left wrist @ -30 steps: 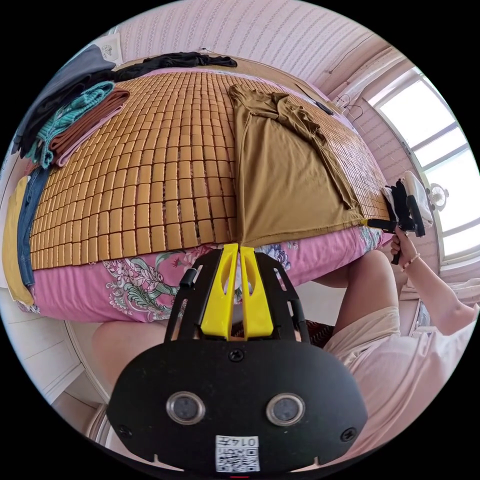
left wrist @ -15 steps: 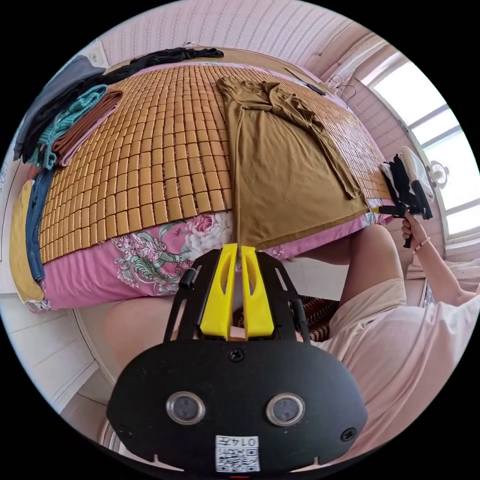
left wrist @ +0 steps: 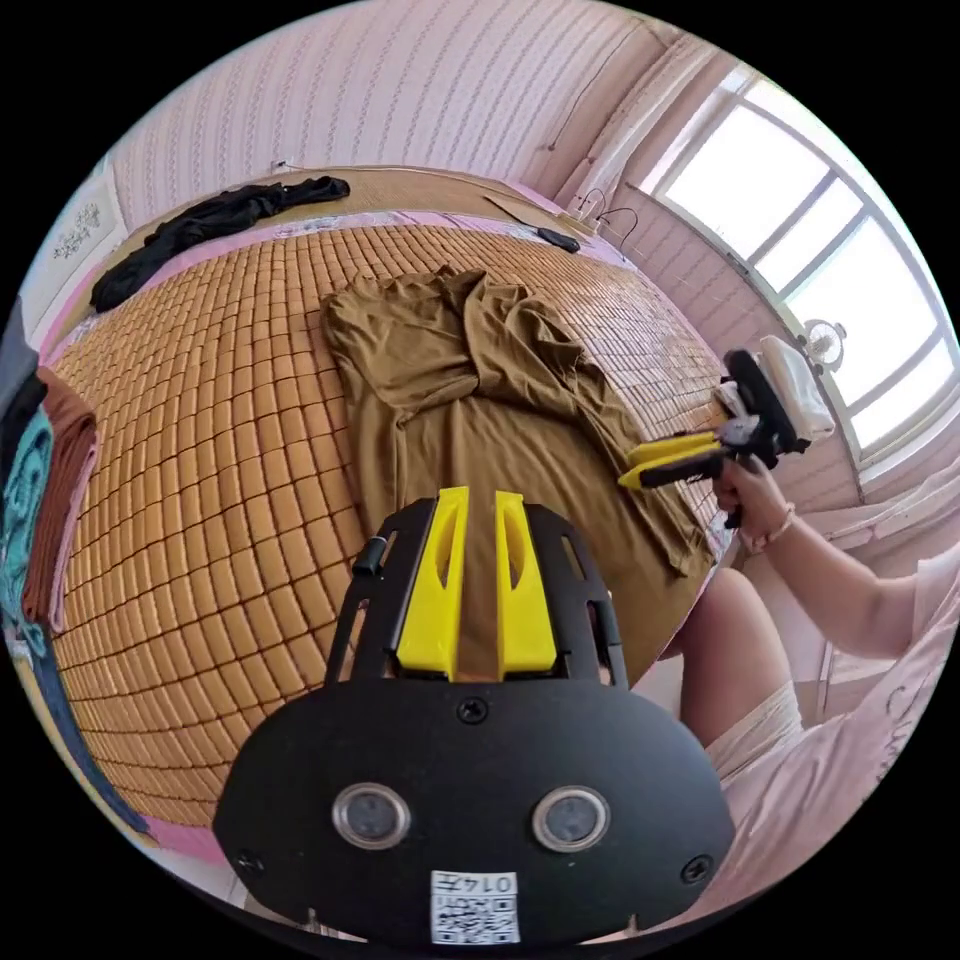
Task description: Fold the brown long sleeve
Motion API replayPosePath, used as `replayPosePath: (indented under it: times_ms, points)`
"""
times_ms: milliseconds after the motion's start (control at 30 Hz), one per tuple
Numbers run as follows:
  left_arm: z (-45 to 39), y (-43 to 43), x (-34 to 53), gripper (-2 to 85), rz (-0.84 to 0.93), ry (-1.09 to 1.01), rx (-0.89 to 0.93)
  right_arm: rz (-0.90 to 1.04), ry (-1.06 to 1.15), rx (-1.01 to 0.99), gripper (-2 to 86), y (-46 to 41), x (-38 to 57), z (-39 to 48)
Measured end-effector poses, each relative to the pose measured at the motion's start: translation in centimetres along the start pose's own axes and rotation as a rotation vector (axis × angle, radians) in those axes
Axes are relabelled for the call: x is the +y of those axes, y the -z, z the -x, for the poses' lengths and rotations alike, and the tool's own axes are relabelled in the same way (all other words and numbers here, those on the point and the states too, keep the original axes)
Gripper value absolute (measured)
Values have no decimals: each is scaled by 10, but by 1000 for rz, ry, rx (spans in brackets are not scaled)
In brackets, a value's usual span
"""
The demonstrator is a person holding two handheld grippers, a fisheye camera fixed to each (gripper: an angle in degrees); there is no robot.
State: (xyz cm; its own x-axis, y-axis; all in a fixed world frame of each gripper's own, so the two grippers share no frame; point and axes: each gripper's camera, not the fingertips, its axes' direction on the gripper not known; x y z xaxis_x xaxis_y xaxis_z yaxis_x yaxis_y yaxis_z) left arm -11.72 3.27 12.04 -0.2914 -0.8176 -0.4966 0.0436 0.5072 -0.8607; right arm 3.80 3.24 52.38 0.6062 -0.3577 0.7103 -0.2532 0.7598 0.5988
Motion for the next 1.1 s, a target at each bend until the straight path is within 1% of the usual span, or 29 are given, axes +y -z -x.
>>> replayPosePath:
  times_ms: [67, 100, 133, 200, 267, 300, 367, 400, 467, 500, 533, 567, 600, 633, 667, 767, 800, 867, 933, 967, 1000, 1067, 1100]
  points:
    - [5, -21, -33, 55, 13, 15, 151, -103, -48, 164, 38, -2, 10, 3]
    - [3, -25, -37, 55, 20, 14, 175, -92, -59, 184, 24, -4, 10, 3]
    - [-3, -32, -40, 56, 33, 5, 203, -77, -72, 155, 17, -2, 11, 2]
    - [-23, -35, -39, 59, 50, -64, 193, -67, -106, 35, 10, 8, 8, -1]
    - [-62, -34, -35, 78, 72, -218, 144, -90, -170, -166, 6, 28, 0, -4]
    - [-69, -35, -34, 86, 83, -232, 148, -95, -180, -214, 5, 33, -3, -4]
    - [-89, -44, -36, 104, 142, -216, 265, -93, -161, -361, 7, 47, -23, 3]
    - [-91, -47, -37, 103, 146, -205, 286, -87, -151, -390, 8, 48, -29, 6]
    - [-93, -64, -43, 95, 131, -131, 302, -31, -61, -485, 15, 39, -53, 20]
    - [-92, -70, -45, 91, 130, -114, 300, 1, -41, -491, 18, 35, -60, 23]
    - [-89, -85, -50, 69, 143, -90, 289, 73, -12, -465, 28, 26, -72, 28]
    - [-84, -104, -54, 44, 182, -71, 299, 111, -4, -396, 44, 22, -82, 29]
    - [-80, -114, -55, 29, 210, -50, 313, 112, -5, -353, 64, 23, -87, 30]
    - [-72, -132, -56, 9, 239, -7, 343, 90, -9, -260, 103, 30, -100, 30]
    - [-66, -143, -56, -1, 237, 40, 361, 49, -17, -187, 121, 39, -114, 30]
    - [-65, -162, -60, -7, 271, 37, 353, -57, -33, -75, 132, 45, -155, 24]
    - [-66, -165, -61, -7, 277, 28, 353, -64, -37, -62, 132, 42, -164, 22]
    - [-68, -166, -62, -5, 255, -6, 380, -72, -50, -37, 129, 22, -199, 15]
    - [-67, -161, -63, 2, 243, -19, 390, -62, -53, -1, 107, 5, -220, 13]
    - [-65, -155, -63, 11, 230, -17, 390, -24, -55, 27, 57, -7, -228, 13]
    - [-62, -150, -62, 18, 220, -16, 391, -16, -58, 29, 31, -10, -230, 13]
    - [-52, -127, -55, 37, 186, -4, 383, -63, 13, -118, 13, -2, -224, 25]
    - [-48, -120, -53, 39, 178, -1, 380, -80, 35, -158, 10, 2, -219, 30]
